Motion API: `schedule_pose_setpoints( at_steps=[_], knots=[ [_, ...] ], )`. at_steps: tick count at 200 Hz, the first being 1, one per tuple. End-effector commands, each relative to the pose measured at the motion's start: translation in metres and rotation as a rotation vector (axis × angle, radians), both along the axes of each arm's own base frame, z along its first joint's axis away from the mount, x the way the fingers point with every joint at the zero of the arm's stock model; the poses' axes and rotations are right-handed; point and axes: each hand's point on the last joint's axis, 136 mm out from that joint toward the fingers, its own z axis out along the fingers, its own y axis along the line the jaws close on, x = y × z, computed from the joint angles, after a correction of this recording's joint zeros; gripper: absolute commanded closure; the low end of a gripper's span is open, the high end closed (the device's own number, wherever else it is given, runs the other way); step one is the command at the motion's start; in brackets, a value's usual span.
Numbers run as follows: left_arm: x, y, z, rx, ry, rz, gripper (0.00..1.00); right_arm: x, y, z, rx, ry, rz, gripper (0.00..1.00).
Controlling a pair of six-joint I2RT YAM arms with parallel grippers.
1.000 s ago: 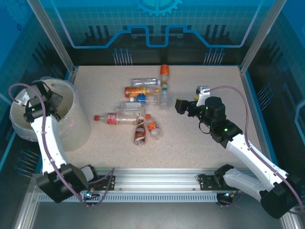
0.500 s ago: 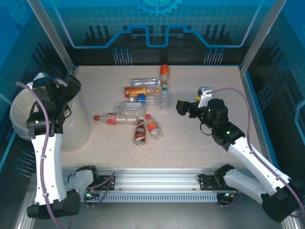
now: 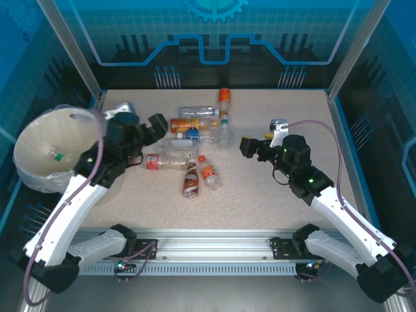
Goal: Put the plastic bottles in the bin
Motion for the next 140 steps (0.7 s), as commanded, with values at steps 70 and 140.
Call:
schedule_pose_setpoints(
  at_steps=[70,140],
  knots=[
    [-0.025,-0.095,-0.185,-0.036,0.471,-0.301,0.01,-0.002,-0.006,-0.017,-0.006,0.064,-0.024,0.00],
    [-0.034,-0.108,-0.254,0.033,0.620,-0.417,0.10,-0.001,-0.015,-0.012,0.001,0.035,-0.076,0.00]
  ],
)
